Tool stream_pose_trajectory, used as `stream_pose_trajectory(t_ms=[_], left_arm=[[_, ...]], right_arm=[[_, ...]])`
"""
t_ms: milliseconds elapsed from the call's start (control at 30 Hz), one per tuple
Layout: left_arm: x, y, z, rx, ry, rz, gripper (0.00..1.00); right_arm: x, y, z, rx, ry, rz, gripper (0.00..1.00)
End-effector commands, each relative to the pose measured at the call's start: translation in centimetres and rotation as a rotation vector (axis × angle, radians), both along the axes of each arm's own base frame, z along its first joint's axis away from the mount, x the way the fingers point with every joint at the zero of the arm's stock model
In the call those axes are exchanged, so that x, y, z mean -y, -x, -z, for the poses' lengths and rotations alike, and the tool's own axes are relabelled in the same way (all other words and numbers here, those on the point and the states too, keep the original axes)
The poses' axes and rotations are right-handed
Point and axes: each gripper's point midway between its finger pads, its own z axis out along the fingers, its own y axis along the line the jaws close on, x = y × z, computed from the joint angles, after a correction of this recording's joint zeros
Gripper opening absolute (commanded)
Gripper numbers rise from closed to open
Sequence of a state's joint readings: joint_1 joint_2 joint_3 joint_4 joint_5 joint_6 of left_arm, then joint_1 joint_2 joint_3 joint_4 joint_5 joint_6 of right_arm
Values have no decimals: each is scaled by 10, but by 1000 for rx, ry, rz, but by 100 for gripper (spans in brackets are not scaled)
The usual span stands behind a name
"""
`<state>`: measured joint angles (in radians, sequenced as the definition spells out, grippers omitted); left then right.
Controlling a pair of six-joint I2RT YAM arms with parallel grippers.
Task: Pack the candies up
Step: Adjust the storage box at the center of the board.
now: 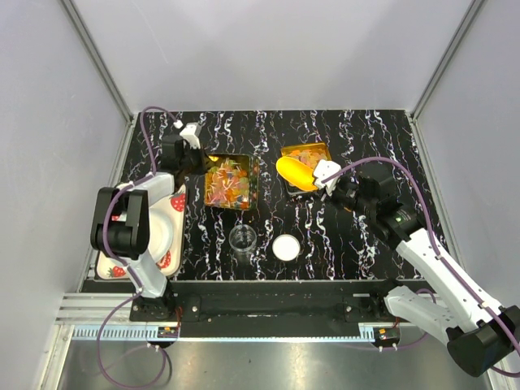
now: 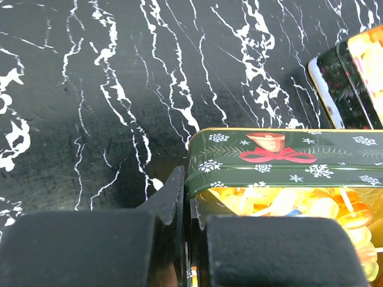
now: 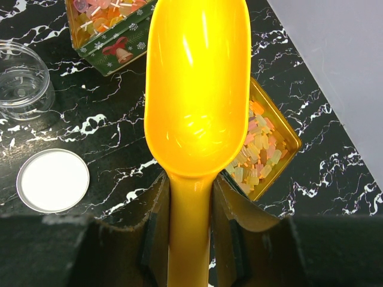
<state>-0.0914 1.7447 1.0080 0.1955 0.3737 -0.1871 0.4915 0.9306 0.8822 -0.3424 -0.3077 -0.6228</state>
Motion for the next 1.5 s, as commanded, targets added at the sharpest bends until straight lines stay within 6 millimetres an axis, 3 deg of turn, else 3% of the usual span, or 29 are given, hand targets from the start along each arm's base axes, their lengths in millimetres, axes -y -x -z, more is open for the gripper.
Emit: stream_pose_trajectory(t_ms=[0, 100, 133, 167, 233, 433, 533, 667, 767, 867, 933, 1000, 1033, 1067, 1100, 1133, 1167, 1200, 1300, 1367, 1467], left_arm=[[-4, -18, -50, 176, 48, -59, 0], [-6, -21, -35, 128, 26, -62, 0], [2, -24, -40, 122, 47, -20, 0], [5, -23, -27, 80, 58, 2, 0], [7, -20, -24, 59, 105, 19, 0], [15, -18, -39, 95, 191, 74, 0], [-3, -27, -25, 59, 45, -44, 0], [7, -19, -33, 62, 171, 38, 0], [-3, -26, -24, 28, 71, -22, 0], [7, -19, -38, 73, 151, 58, 0], [-3, -28, -38, 84, 53, -21, 0], [-2, -24, -36, 79, 11, -12, 0], [2, -20, -40, 89, 38, 13, 0], [4, -22, -61, 162, 103, 35, 0], [10, -15, -61, 164, 135, 66, 0], [5, -19, -64, 173, 112, 39, 0], [5, -15, -50, 118, 32, 24, 0], [-6, -27, -58, 136, -46, -46, 0], [-4, -22, -71, 182, -2, -15, 0], [-14, -22, -64, 149, -108, -64, 0], [-23, -28, -85, 185, -73, -89, 0]], right_arm=[[-1, -4, -10, 29, -23, 4, 0], [-1, -5, -9, 29, -20, 8, 0], [-1, -6, -8, 27, -18, 8, 0], [-1, -6, -7, 25, -18, 6, 0], [-2, -6, -6, 22, -17, 6, 0], [-2, -6, -5, 18, -15, 5, 0], [-2, -7, -5, 19, -17, 3, 0], [-3, -6, -4, 14, -15, 1, 0], [-3, -7, -4, 13, -17, 0, 0], [-4, -7, -3, 9, -14, 0, 0], [-4, -7, -2, 8, -14, 0, 0], [-4, -7, -1, 5, -12, 0, 0], [-4, -8, -2, 6, -13, 0, 0], [-4, -8, -2, 8, -14, 1, 0], [-4, -8, -2, 5, -14, 0, 0], [-4, -8, -1, 6, -13, 0, 0], [-4, -7, -1, 5, -12, 0, 0], [-5, -7, -1, 3, -12, -3, 0], [-4, -7, -1, 5, -12, 0, 0], [-4, -7, -2, 5, -14, 0, 0], [-4, -7, -1, 4, -13, -3, 0]])
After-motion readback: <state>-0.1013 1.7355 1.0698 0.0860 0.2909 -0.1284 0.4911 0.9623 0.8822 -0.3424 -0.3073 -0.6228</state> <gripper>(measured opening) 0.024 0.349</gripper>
